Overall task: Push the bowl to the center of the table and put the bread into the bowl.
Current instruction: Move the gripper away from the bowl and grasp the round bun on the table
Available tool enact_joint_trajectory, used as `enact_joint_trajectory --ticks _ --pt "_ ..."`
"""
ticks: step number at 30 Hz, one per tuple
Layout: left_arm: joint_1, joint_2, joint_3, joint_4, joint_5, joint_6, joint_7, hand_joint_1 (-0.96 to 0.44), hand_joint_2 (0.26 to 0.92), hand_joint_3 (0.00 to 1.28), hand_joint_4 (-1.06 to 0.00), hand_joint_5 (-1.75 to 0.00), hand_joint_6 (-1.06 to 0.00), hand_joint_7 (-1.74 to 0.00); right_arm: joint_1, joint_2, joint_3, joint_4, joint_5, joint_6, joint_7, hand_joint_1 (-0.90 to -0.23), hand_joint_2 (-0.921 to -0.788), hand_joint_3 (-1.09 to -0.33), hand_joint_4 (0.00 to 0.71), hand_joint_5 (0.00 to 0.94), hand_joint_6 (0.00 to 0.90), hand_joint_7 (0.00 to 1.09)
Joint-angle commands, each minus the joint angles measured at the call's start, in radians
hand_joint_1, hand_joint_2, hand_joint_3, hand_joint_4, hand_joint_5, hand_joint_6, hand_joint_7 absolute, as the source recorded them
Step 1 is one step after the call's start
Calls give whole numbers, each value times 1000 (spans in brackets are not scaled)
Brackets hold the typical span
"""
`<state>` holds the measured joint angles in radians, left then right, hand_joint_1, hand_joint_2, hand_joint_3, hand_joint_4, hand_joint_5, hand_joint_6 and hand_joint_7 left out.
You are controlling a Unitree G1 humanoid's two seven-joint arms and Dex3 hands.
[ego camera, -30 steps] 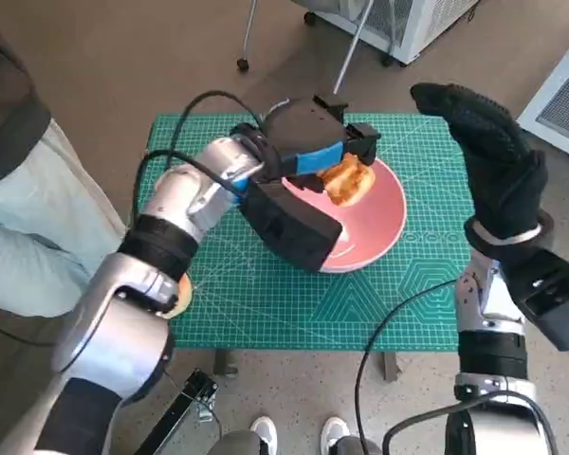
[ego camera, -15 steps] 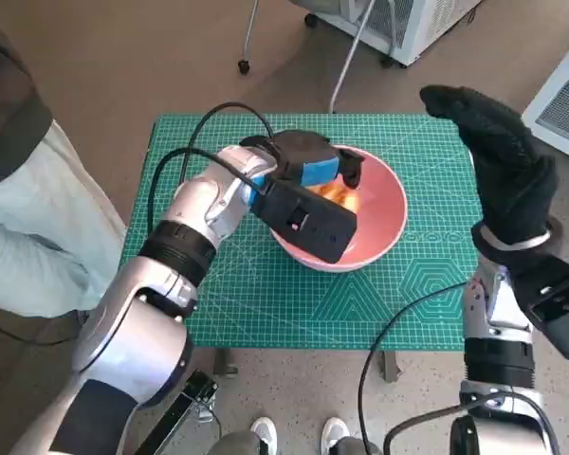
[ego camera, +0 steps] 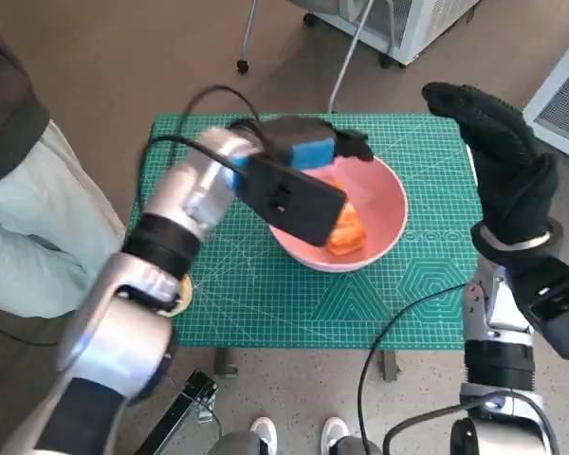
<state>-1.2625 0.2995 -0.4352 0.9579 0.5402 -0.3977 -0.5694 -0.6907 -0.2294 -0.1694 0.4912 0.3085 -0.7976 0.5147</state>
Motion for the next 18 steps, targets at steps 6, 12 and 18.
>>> enact_joint_trajectory --ticks 6,12,18 --pt "227 241 128 -414 -133 15 -132 -120 865 35 -446 -215 -331 -691 5 8 13 17 12 19 18 -683 -921 -744 210 40 -1 615" --pt "385 398 229 -646 -218 43 -217 -108 873 21 -450 -232 -352 -657 -1 7 15 19 24 26 30 -682 -921 -740 209 40 -1 615" --pt "558 561 342 -810 -268 56 -265 -125 874 4 -457 -138 -392 -497 -15 8 14 38 39 30 49 -680 -921 -737 209 41 -1 608"
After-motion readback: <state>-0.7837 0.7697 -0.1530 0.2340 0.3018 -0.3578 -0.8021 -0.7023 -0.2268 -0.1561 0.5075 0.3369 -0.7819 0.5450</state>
